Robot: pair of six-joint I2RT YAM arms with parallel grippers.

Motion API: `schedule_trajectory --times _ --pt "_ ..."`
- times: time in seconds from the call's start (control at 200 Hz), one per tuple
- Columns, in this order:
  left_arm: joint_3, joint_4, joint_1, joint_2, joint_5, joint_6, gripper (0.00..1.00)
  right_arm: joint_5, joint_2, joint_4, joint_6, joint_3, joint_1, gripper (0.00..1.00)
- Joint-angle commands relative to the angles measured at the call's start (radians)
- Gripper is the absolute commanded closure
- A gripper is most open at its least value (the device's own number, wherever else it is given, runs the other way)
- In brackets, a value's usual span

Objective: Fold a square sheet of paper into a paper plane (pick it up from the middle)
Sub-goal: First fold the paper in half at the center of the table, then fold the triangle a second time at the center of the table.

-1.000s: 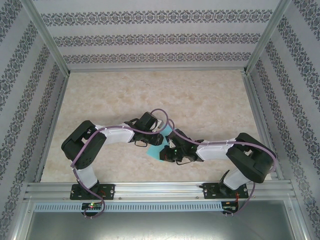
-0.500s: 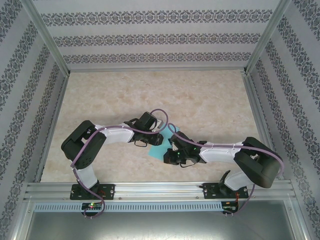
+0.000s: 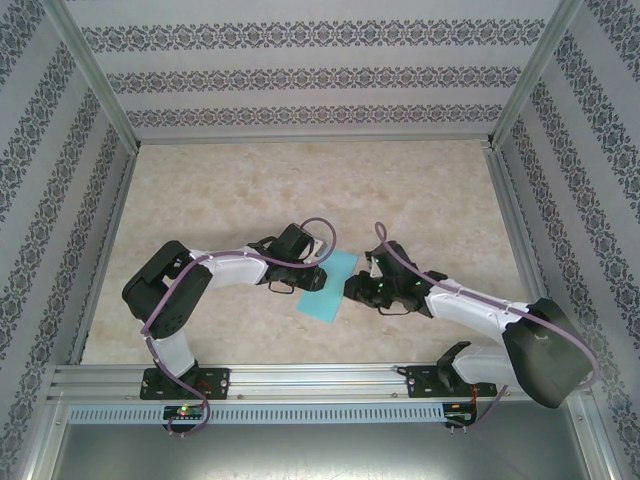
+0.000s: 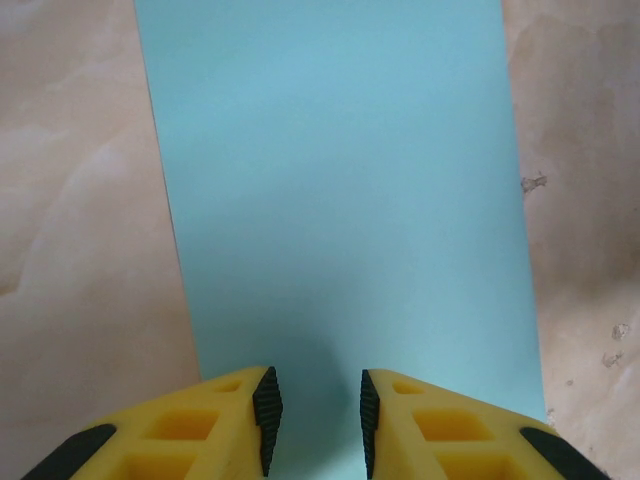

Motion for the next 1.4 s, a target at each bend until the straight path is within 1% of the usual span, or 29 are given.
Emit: schedule_trajectory --times 0.0,0.07,0.205,0.565,0.749,0.964,1.274,1.329,1.399 --pt "-0.042 -0.117 0.014 0.029 -0.013 -0.001 0.67 -0.031 0.026 0.016 -0.042 0.016 -0.053 0.65" --pt "-0.041 -0.117 0.013 0.025 -0.013 0.001 0.67 -0.044 0.063 0.012 -0.059 0.038 -0.072 0.63" --pt "-0.042 -0.12 0.014 0.026 -0.015 0.001 0.66 -0.058 0.137 0.037 -0.075 0.08 -0.092 0.62" --pt "-0.054 -0.107 0.013 0.023 -0.011 -0.004 0.66 -0.103 0.308 0.128 -0.066 0.131 -0.097 0.6" --pt "-0.057 -0.104 0.013 0.024 -0.012 -0.004 0.66 -0.088 0.332 0.114 -0.072 0.155 -0.091 0.6" --pt "-0.058 -0.103 0.015 0.019 -0.011 -0.007 0.66 -0.167 0.351 0.244 -0.019 0.135 -0.087 0.61" --pt "-0.058 -0.102 0.015 0.001 -0.002 -0.014 0.66 -0.203 0.34 0.322 0.02 0.097 -0.092 0.62" --pt "-0.058 -0.105 0.015 -0.007 0.003 -0.018 0.66 -0.212 0.342 0.357 0.038 0.085 -0.092 0.62" --pt "-0.057 -0.104 0.016 -0.022 0.015 -0.026 0.65 -0.211 0.343 0.36 0.039 0.081 -0.088 0.63"
